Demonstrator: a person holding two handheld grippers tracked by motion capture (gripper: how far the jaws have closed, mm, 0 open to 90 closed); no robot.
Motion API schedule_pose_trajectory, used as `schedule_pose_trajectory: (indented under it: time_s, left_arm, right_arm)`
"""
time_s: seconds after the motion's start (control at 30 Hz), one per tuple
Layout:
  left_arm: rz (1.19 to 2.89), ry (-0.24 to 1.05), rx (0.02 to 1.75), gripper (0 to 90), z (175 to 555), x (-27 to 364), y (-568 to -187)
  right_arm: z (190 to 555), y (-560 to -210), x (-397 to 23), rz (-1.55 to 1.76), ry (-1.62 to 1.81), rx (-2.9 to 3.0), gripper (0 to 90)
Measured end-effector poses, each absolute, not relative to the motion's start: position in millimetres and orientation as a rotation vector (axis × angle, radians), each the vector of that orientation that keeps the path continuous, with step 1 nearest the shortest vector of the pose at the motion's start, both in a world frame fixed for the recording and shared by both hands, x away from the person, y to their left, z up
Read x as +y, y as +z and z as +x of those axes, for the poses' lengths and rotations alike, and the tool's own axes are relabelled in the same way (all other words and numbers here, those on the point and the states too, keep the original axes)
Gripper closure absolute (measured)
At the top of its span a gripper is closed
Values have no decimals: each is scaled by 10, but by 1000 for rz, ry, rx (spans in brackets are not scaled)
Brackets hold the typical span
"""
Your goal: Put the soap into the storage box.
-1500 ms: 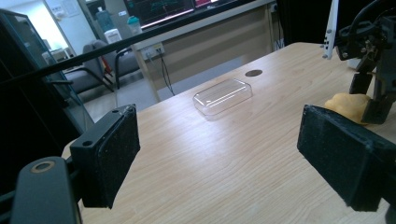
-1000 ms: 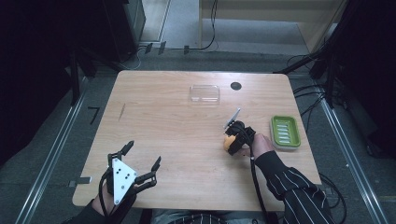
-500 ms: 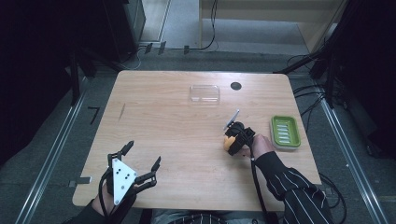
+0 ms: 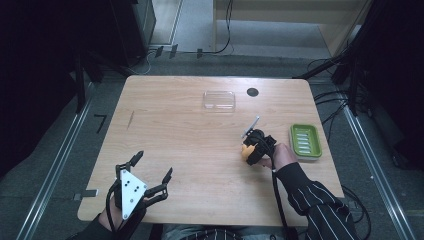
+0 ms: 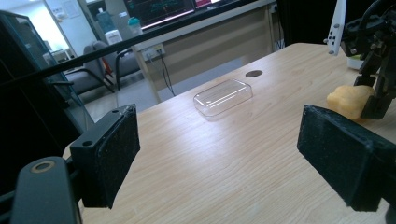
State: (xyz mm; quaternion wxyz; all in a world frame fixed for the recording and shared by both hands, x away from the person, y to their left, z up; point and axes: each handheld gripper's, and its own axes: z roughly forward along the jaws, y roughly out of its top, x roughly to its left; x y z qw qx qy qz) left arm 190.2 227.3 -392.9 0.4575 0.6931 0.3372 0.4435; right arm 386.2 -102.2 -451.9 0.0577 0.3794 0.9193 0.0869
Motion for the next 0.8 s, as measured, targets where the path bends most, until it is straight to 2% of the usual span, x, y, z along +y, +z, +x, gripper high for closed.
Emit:
schedule_pose_trajectory:
  time_s: [0.8]
  left_arm:
    - [1706, 1091, 835, 135, 1903, 2274, -3929]
  right_arm:
    - [3835, -4307, -1266, 1154, 290, 2705, 398]
